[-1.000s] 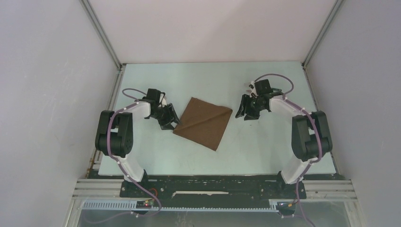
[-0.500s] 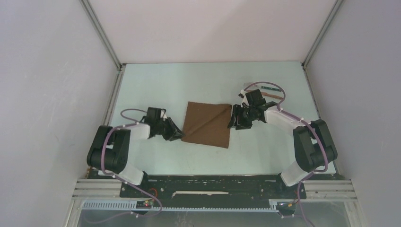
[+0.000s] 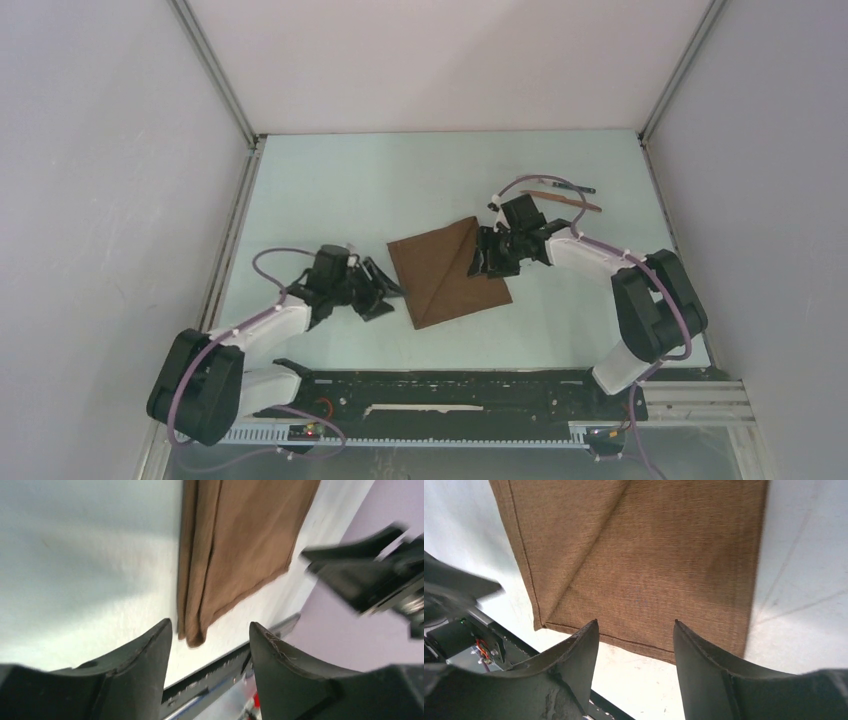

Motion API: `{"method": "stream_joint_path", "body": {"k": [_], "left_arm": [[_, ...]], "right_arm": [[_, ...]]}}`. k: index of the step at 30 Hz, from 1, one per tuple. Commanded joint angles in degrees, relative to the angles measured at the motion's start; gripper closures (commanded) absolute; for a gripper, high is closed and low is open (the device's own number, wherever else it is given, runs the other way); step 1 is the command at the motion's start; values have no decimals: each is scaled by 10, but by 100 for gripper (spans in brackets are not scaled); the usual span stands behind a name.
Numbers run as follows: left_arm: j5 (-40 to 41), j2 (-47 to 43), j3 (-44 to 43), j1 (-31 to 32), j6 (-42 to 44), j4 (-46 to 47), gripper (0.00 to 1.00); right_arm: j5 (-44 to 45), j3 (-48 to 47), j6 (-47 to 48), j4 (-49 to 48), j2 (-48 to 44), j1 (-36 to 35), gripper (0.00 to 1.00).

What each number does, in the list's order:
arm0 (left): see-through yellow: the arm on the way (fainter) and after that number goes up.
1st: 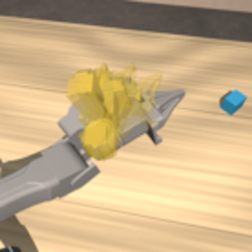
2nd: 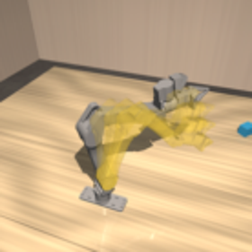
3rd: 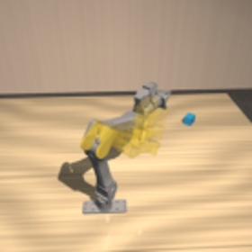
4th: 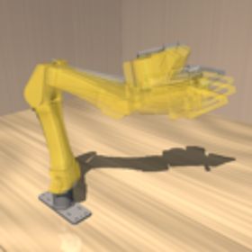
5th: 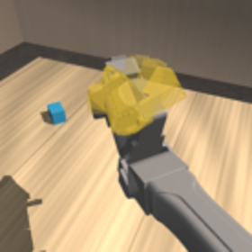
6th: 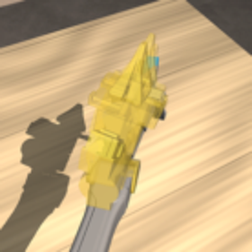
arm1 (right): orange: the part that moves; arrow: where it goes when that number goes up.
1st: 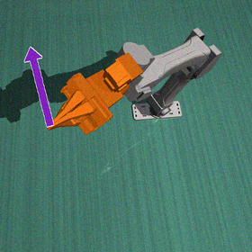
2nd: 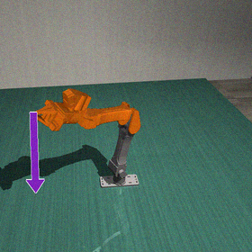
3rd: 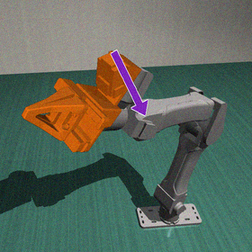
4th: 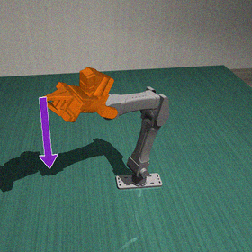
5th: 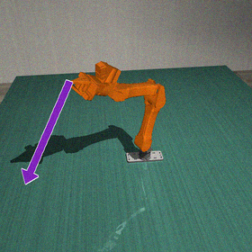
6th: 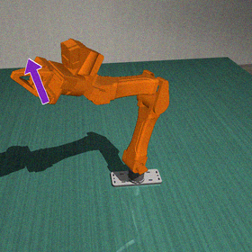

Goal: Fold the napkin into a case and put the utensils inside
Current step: Rotate the upper triangle-folded napkin at the center of the board, then smooth out the upper triangle-folded napkin at the center of the board.

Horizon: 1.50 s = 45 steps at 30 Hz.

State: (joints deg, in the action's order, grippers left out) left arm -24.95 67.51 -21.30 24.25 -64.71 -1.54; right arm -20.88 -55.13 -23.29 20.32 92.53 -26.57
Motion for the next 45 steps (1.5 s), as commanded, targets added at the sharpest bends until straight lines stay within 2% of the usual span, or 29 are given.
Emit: {"method": "stream_joint_path", "body": {"k": [1, 4, 10, 17, 23, 39, 41, 45], "left_arm": [[72, -10, -115, -80, 119, -123, 37], [127, 42, -204, -87, 173, -174, 40], [138, 183, -340, -83, 219, -203, 62], [166, 311, -466, -60, 260, -267, 66], [140, 359, -476, -51, 250, -244, 67], [147, 408, -481, -48, 253, -215, 68], [151, 408, -482, -48, 253, -214, 71], [167, 389, -476, -48, 255, -209, 83]], "right_arm": [[18, -33, -14, -25, 6, -38, 34], [14, -63, -27, -48, 26, -66, 32], [-7, -80, -76, -109, 63, -103, 35], [-20, -80, -86, -114, 86, -128, 39], [-5, -79, -72, -94, 81, -135, 40], [2, -69, -69, -98, 75, -146, 41], [1, -68, -69, -98, 76, -146, 41], [5, -67, -64, -94, 76, -149, 42]]}}
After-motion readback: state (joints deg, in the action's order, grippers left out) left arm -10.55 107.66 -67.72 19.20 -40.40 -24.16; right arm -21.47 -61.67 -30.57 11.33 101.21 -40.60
